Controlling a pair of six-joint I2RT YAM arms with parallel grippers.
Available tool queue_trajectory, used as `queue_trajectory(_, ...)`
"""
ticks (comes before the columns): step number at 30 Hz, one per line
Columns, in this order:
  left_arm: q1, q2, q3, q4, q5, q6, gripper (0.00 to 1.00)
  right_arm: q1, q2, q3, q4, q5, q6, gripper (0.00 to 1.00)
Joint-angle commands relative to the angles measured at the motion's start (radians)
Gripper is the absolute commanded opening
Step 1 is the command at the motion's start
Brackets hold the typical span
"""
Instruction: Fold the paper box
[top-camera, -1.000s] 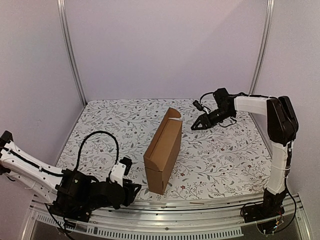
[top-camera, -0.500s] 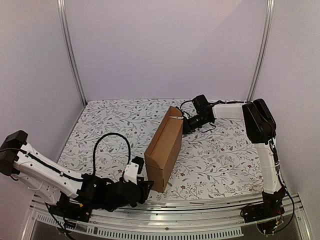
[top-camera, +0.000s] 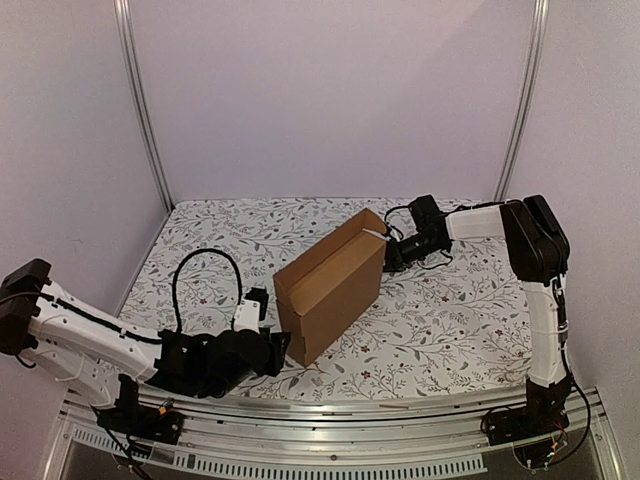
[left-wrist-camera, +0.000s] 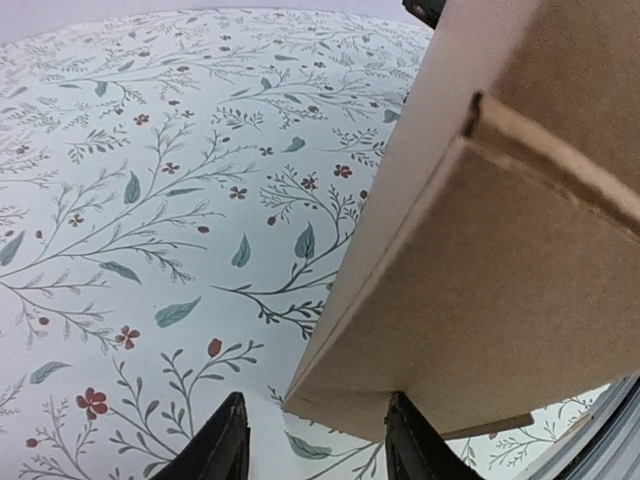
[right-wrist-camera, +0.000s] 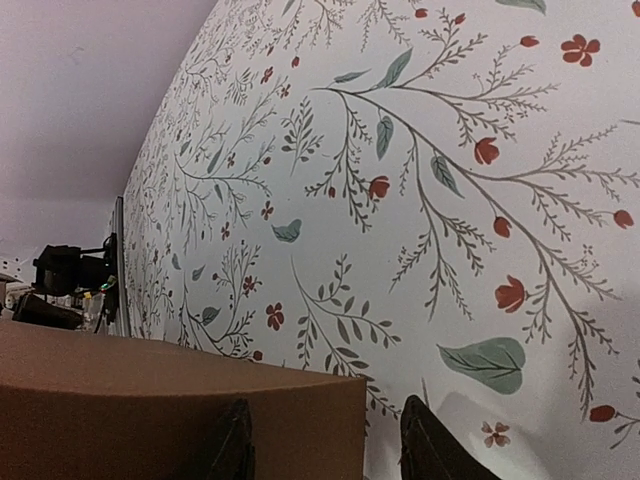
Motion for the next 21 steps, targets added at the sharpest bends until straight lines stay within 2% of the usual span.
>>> queue_trajectory(1,0.083,0.028,0.001,0.117,-0.025,0.077,0.47,0.015,-0.082,-0.086,-0.132,-0.043,-0.106,0.49)
queue_trajectory(11,0.208,0.065,0.007,0.177,0.004,0.174,0.50,-0.026,-0.157,-0.222,-0.295,0.020,-0.240,0.49)
queue_trajectory(21,0.226,0.059,0.010,0.127,0.027,0.169,0.50,-0.115,-0.229,-0.270,-0.315,0.098,-0.228,0.51)
